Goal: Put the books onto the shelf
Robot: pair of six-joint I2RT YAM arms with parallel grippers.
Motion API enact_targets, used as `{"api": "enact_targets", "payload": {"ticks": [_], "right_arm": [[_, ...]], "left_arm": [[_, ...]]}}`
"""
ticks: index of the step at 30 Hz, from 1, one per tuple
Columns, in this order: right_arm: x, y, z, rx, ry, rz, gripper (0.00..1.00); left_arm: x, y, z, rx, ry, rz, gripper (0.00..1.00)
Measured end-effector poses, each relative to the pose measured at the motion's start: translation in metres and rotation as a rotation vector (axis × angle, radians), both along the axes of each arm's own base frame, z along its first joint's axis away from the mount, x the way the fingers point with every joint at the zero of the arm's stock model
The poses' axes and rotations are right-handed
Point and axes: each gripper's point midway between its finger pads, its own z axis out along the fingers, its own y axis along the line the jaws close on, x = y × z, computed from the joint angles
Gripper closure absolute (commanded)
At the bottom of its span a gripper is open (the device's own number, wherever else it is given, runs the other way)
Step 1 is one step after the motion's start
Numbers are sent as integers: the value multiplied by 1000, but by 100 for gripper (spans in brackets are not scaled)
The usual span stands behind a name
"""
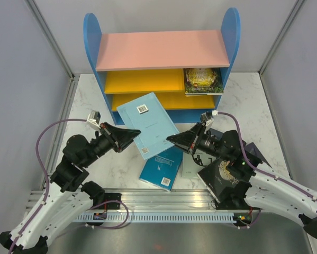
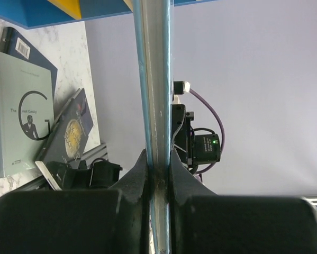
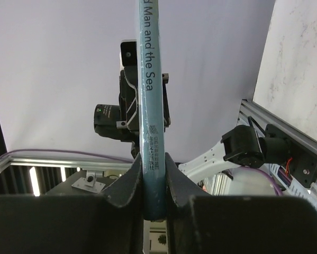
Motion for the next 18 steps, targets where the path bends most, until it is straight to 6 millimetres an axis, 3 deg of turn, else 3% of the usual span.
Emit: {"api": "enact_targets", "payload": {"ticks": [2, 3, 5, 6, 9, 18], "right_arm": [[1, 0, -2, -8, 3, -5, 100], [1, -1, -2, -13, 5, -9, 100], [2, -2, 0, -25, 1, -25, 100], [3, -4, -1, -40, 1, -38, 100], [8, -13, -2, -60, 7, -91, 100], [45, -36, 13, -62, 13, -242, 100]], "left_arm": [[0, 0, -2, 5, 7, 1, 79], [0, 0, -3, 10, 11, 1, 63], [1, 0, -11, 48, 24, 1, 44], [1, 0, -13, 65, 31, 1, 24], [1, 2, -16, 125, 32, 6, 4], [-16, 21, 8, 178, -46, 34, 0]]}}
